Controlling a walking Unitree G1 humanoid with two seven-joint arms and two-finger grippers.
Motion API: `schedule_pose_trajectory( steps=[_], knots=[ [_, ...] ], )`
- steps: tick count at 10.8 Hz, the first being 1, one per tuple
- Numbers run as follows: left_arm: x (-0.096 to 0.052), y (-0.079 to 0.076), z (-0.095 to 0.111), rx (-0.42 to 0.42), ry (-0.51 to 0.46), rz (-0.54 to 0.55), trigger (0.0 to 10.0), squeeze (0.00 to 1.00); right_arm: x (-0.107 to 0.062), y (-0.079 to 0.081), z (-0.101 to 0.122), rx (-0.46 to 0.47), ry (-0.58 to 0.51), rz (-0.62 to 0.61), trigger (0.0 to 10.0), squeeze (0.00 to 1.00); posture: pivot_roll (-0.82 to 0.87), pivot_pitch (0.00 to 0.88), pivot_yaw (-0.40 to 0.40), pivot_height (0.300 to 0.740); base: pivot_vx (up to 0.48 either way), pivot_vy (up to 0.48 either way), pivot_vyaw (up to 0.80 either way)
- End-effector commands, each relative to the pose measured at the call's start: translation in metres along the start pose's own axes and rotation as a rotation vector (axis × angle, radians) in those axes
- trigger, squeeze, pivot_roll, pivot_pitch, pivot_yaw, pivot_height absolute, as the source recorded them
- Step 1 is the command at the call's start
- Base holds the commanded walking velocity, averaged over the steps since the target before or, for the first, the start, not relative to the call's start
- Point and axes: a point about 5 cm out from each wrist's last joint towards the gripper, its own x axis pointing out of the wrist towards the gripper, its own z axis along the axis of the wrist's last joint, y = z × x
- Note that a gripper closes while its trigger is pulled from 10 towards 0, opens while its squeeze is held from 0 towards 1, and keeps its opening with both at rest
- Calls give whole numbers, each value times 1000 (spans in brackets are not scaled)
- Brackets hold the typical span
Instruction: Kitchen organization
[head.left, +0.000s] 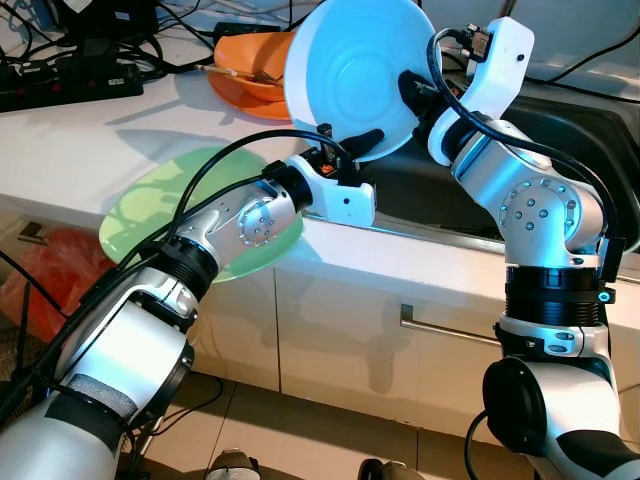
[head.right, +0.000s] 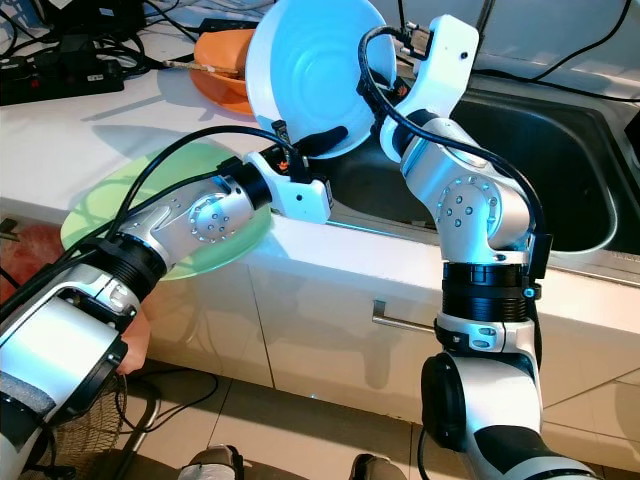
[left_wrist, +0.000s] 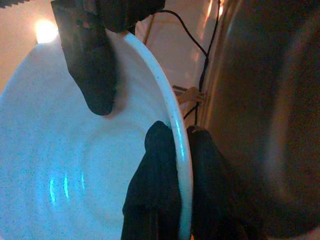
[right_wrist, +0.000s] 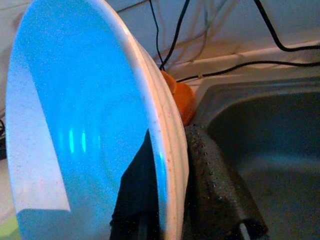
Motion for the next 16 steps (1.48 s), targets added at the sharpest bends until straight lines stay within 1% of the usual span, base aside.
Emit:
schedule_pose_trajectory(
  steps=[1,2,3,4,5,6,7,10,12,13,15,16],
  knots=[
    [4,15,5,-1,-35,71,0,0,-2,-18,4,41,-9,-70,0,0,72,74,-43,740,0,0,0],
    [4,16,5,-13,-42,76,10000,0,-2,-19,4,51,-9,-75,0,0,73,75,-43,740,0,0,0],
    [4,17,6,-7,-50,76,10000,404,-2,-19,3,61,-10,-76,0,0,73,76,-43,740,0,0,0],
    [3,16,6,-6,-51,75,10000,416,-2,-19,3,65,-11,-74,0,0,73,73,-42,740,0,0,0],
    [3,17,6,-6,-56,75,10000,886,-2,-19,3,76,-15,-72,0,0,73,72,-41,740,0,0,0],
    [3,18,7,-10,-67,84,10000,1000,-2,-20,3,89,-21,-75,0,0,74,70,-40,740,0,0,0],
    [3,22,12,-17,-109,102,10000,1000,-2,-20,3,88,-26,-70,0,0,75,68,-41,740,0,0,0],
    [2,27,15,-30,-141,131,10000,1000,-2,-22,3,98,-38,-87,0,0,78,65,-42,740,0,0,0],
    [-2,39,18,-64,-192,198,10000,1000,-2,-33,3,93,-60,-147,0,0,80,66,-44,740,0,0,0],
    [-6,48,19,-81,-212,261,10000,1000,-2,-38,4,83,-71,-176,0,0,82,65,-45,740,0,0,0],
    [-10,55,19,-89,-229,301,10000,1000,-2,-42,5,77,-81,-193,0,0,84,66,-45,740,0,0,0],
    [-15,57,17,-95,-224,313,10000,1000,-2,-45,7,78,-105,-208,0,0,86,67,-45,740,0,0,0]
  ],
)
